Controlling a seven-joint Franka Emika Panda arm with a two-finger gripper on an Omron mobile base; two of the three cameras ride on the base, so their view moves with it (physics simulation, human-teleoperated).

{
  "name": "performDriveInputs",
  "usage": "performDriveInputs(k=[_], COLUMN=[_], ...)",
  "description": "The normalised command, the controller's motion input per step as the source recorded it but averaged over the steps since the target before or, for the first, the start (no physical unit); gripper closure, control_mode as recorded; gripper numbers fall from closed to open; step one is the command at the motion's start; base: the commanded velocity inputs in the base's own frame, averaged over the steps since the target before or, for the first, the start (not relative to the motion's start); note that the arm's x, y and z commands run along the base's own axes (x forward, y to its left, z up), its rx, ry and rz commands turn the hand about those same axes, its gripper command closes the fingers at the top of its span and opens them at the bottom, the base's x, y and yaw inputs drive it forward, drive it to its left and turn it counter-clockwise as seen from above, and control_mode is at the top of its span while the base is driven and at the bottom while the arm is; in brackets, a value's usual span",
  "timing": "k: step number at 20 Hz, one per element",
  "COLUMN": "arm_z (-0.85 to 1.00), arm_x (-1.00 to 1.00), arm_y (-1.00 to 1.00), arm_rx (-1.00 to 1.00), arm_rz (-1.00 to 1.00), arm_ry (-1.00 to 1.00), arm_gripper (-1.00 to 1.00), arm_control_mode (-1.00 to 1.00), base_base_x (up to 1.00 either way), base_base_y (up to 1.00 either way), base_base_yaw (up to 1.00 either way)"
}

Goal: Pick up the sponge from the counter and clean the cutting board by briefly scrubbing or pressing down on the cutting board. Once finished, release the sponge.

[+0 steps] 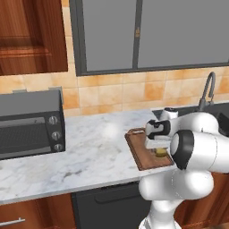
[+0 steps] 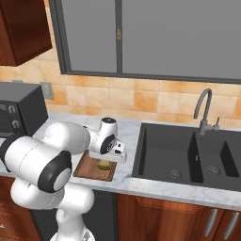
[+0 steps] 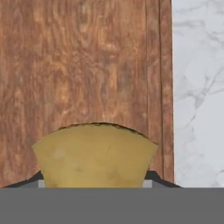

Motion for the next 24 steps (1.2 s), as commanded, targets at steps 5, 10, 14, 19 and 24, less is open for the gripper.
performDriveInputs(k=[5, 10, 14, 19, 24], arm_z=[-0.04, -0.26, -0.46, 0.04, -0.05], arm_x=[0.0, 0.04, 0.12, 0.51, 0.4], arm_y=[0.0, 0.0, 0.0, 0.0, 0.0], arm_rx=[0.0, 0.0, 0.0, 0.02, 0.01], arm_rz=[0.0, 0.0, 0.0, 0.0, 0.0], arm_ry=[-0.23, -0.13, -0.01, -0.02, 0.0], arm_gripper=[1.0, 1.0, 1.0, 1.0, 1.0], arm_control_mode=[-1.0, -1.0, -1.0, -1.0, -1.0], base_base_x=[0.0, 0.0, 0.0, 0.0, 0.0], base_base_y=[0.0, 0.0, 0.0, 0.0, 0.0], base_base_yaw=[0.0, 0.0, 0.0, 0.0, 0.0])
